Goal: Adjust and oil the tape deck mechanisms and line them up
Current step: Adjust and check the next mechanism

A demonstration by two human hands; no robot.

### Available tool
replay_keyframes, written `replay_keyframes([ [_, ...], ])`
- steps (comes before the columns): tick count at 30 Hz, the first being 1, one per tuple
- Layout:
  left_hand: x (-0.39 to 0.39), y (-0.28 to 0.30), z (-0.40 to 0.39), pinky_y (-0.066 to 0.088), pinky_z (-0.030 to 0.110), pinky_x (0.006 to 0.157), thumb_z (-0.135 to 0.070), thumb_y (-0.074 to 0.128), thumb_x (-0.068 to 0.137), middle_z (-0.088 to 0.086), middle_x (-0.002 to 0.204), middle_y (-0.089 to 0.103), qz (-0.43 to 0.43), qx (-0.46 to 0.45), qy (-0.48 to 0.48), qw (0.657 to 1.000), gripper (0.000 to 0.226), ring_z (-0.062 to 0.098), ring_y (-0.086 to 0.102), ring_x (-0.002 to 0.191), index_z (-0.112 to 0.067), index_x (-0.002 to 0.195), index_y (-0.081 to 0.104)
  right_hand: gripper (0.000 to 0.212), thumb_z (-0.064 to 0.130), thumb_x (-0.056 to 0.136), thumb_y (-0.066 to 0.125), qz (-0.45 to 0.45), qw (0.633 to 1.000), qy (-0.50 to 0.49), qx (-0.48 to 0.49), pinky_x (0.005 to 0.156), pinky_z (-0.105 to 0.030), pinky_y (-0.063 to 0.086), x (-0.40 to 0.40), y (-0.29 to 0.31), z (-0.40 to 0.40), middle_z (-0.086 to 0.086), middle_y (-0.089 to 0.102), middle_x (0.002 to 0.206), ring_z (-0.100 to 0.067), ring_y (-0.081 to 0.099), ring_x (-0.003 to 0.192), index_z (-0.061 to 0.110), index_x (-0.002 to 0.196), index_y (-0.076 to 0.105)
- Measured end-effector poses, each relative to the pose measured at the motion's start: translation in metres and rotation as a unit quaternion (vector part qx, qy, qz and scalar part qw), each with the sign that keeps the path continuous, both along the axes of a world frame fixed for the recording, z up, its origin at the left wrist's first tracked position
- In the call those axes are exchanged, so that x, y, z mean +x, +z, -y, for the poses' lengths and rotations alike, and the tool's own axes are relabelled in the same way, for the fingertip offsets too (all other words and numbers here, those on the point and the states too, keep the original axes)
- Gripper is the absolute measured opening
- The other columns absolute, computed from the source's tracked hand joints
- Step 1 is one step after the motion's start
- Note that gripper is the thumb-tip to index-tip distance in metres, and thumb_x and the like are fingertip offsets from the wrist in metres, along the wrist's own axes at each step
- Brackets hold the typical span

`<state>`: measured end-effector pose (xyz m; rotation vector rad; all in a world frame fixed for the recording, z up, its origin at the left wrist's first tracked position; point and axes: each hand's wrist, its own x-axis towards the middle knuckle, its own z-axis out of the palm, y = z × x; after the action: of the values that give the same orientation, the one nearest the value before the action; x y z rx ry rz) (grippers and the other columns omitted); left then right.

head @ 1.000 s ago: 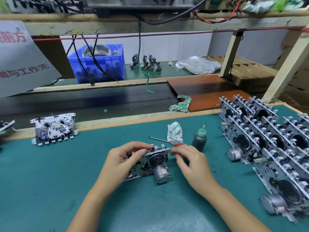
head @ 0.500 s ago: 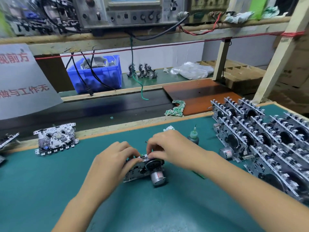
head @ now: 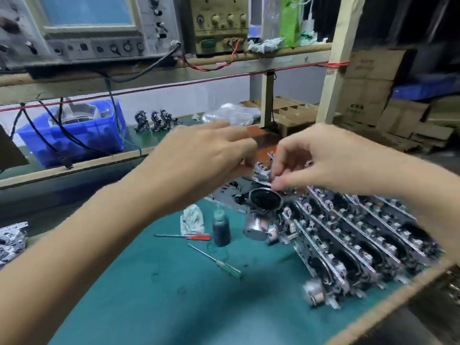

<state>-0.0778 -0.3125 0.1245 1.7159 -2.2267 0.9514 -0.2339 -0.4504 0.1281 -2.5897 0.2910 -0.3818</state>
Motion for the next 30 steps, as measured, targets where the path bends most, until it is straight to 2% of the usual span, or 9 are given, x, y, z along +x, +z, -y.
replay_keyframes([
  [2, -0.018, 0.008, 0.042, 0.040, 0.031, 0.051, -0.040, 0.035, 0.089, 0.000, 0.089, 0.063, 0.002, 0.002, -0.021, 1.000, 0.036, 0.024, 0.059, 0.083, -0.018, 0.091, 0.064, 0.013, 0.034, 0.068, 0.076, -0.025, 0.998, -0.051, -0.011, 0.056, -0.014, 0.048, -0.024, 0.013, 0.025, 0.014, 0.068, 0.065, -0.003, 0.064, 0.056, 0.024, 0.070, 0.068],
  [5, -0.045, 0.007, 0.106, 0.048, 0.038, 0.065, -0.042, 0.038, 0.094, -0.003, 0.106, 0.059, 0.002, -0.007, 0.002, 1.000, 0.030, 0.019, 0.053, 0.100, -0.022, 0.106, 0.058, 0.011, 0.027, 0.072, 0.077, -0.032, 0.989, -0.140, -0.042, 0.051, -0.006, 0.043, -0.058, 0.020, 0.059, 0.011, 0.069, 0.063, -0.003, 0.065, 0.052, 0.021, 0.071, 0.067],
  [9, -0.086, -0.003, 0.173, 0.035, 0.031, 0.054, -0.029, 0.044, 0.099, -0.001, 0.111, 0.056, 0.040, -0.066, 0.007, 0.997, 0.022, 0.020, 0.051, 0.105, -0.018, 0.116, 0.051, 0.018, 0.020, 0.075, 0.078, -0.024, 0.953, -0.253, -0.163, 0.058, -0.005, 0.041, -0.093, 0.018, 0.098, 0.009, 0.066, 0.060, -0.001, 0.061, 0.048, 0.024, 0.065, 0.062],
  [11, -0.103, -0.008, 0.199, 0.030, 0.031, 0.055, -0.020, 0.043, 0.099, 0.002, 0.112, 0.057, 0.057, -0.065, 0.001, 0.996, 0.021, 0.023, 0.051, 0.107, -0.014, 0.117, 0.050, 0.022, 0.018, 0.077, 0.076, -0.036, 0.930, -0.299, -0.212, 0.057, -0.012, 0.039, -0.101, 0.009, 0.116, 0.008, 0.064, 0.061, -0.001, 0.057, 0.053, 0.022, 0.066, 0.058],
  [14, -0.121, -0.011, 0.231, 0.031, 0.033, 0.061, -0.013, 0.041, 0.098, 0.006, 0.113, 0.059, 0.026, -0.006, 0.004, 1.000, 0.019, 0.027, 0.053, 0.108, -0.010, 0.115, 0.051, 0.020, 0.020, 0.081, 0.072, -0.064, 0.897, -0.361, -0.249, 0.066, -0.027, 0.037, -0.104, -0.010, 0.140, -0.004, 0.066, 0.078, -0.022, 0.061, 0.079, 0.019, 0.074, 0.054],
  [19, -0.130, -0.036, 0.268, 0.042, 0.040, 0.087, -0.010, 0.039, 0.098, 0.013, 0.133, 0.051, -0.132, 0.150, 0.036, 0.979, 0.031, 0.031, 0.050, 0.118, -0.006, 0.128, 0.044, 0.005, 0.012, 0.086, 0.066, -0.062, 0.883, -0.427, -0.188, 0.074, -0.029, 0.042, -0.103, -0.033, 0.178, -0.015, 0.070, 0.094, -0.032, 0.062, 0.096, 0.009, 0.086, 0.069],
  [22, -0.130, -0.056, 0.277, 0.036, 0.043, 0.106, -0.008, 0.038, 0.099, 0.008, 0.155, 0.026, -0.168, 0.209, 0.050, 0.962, 0.051, 0.029, 0.035, 0.134, -0.013, 0.148, 0.023, 0.008, 0.010, 0.088, 0.063, -0.072, 0.877, -0.449, -0.157, 0.074, -0.028, 0.042, -0.097, -0.040, 0.195, -0.016, 0.069, 0.100, -0.033, 0.062, 0.098, 0.007, 0.092, 0.070],
  [25, -0.124, -0.069, 0.286, 0.030, 0.043, 0.111, -0.009, 0.037, 0.100, 0.005, 0.160, 0.006, -0.179, 0.245, 0.066, 0.951, 0.061, 0.030, 0.024, 0.141, -0.017, 0.153, 0.009, 0.010, 0.009, 0.089, 0.061, -0.087, 0.877, -0.450, -0.142, 0.080, -0.032, 0.048, -0.088, -0.044, 0.206, -0.017, 0.067, 0.103, -0.033, 0.061, 0.099, 0.003, 0.094, 0.068],
  [30, -0.117, -0.088, 0.298, 0.034, 0.046, 0.106, -0.022, 0.041, 0.101, 0.008, 0.153, 0.029, -0.200, 0.270, 0.071, 0.939, 0.051, 0.031, 0.032, 0.136, -0.015, 0.148, 0.023, 0.017, 0.008, 0.089, 0.060, -0.145, 0.871, -0.460, -0.093, 0.079, -0.032, 0.051, -0.072, -0.064, 0.211, -0.017, 0.068, 0.104, -0.030, 0.063, 0.097, 0.000, 0.102, 0.068],
])
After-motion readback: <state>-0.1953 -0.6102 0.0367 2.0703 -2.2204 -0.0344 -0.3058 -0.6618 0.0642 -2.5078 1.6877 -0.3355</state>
